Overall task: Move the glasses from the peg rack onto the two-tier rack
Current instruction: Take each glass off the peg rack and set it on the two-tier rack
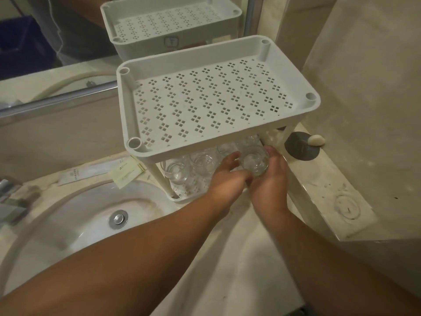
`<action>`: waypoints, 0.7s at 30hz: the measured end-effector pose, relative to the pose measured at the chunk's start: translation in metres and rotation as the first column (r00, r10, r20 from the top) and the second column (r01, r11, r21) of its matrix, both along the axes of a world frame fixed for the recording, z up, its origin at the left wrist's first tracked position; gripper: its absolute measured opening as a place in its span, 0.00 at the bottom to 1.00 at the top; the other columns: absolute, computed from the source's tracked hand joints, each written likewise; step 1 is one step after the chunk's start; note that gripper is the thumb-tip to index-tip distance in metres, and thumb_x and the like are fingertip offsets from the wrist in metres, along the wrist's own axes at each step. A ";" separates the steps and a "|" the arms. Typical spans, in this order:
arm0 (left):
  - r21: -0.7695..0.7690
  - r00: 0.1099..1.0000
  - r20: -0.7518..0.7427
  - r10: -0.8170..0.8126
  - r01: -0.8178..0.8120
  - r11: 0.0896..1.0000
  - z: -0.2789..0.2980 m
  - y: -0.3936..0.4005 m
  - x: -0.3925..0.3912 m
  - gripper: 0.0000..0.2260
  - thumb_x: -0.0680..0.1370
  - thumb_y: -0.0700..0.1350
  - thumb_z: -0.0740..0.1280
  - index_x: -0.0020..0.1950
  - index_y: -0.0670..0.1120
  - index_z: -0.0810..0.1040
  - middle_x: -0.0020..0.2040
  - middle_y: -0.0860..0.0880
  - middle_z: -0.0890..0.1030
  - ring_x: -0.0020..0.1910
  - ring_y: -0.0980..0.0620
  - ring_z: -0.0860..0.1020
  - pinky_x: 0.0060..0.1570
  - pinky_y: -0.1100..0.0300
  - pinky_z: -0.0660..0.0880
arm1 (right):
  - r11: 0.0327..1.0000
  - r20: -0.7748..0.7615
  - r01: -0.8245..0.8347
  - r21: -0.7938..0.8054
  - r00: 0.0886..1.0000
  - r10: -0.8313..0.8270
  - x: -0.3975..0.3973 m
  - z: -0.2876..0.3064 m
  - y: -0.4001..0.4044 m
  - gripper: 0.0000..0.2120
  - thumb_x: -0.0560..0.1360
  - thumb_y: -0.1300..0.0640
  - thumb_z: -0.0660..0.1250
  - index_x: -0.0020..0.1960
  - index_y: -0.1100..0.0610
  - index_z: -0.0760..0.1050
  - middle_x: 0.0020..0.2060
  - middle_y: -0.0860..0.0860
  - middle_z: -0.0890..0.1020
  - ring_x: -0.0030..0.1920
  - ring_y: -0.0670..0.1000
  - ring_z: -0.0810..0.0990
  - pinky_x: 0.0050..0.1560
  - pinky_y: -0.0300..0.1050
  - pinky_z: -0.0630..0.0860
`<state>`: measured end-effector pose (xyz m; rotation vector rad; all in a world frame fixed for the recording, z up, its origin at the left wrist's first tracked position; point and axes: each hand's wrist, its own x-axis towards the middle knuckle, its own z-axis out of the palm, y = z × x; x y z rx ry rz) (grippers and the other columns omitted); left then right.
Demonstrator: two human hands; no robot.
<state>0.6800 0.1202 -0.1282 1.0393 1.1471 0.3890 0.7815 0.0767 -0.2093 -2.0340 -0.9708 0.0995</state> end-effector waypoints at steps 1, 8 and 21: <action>0.003 1.000 -0.001 -0.002 0.002 1.000 -0.001 0.001 0.001 0.31 0.71 0.37 0.68 0.72 0.58 0.71 0.67 0.56 0.77 0.59 0.55 0.79 0.48 0.60 0.77 | 1.000 -0.011 0.007 0.002 1.000 -0.007 -0.001 0.000 0.000 0.43 0.61 0.72 0.76 0.71 0.54 0.65 0.63 0.57 0.70 0.63 0.52 0.72 0.64 0.23 0.59; 0.004 0.998 -0.028 -0.052 0.052 0.999 -0.008 0.006 0.004 0.33 0.71 0.40 0.70 0.73 0.61 0.69 0.69 0.57 0.74 0.63 0.54 0.77 0.62 0.52 0.77 | 0.996 -0.058 0.075 -0.057 0.995 -0.078 -0.004 0.012 0.004 0.38 0.66 0.73 0.73 0.73 0.58 0.67 0.62 0.60 0.71 0.62 0.57 0.74 0.65 0.47 0.71; -0.036 0.999 -0.012 -0.043 0.042 0.998 -0.015 0.014 0.012 0.33 0.73 0.37 0.66 0.75 0.60 0.67 0.74 0.53 0.71 0.64 0.51 0.77 0.62 0.47 0.78 | 0.905 -0.743 0.391 0.167 0.653 -0.145 -0.009 0.020 0.027 0.17 0.77 0.46 0.66 0.62 0.54 0.75 0.47 0.49 0.86 0.45 0.49 0.85 0.35 0.37 0.78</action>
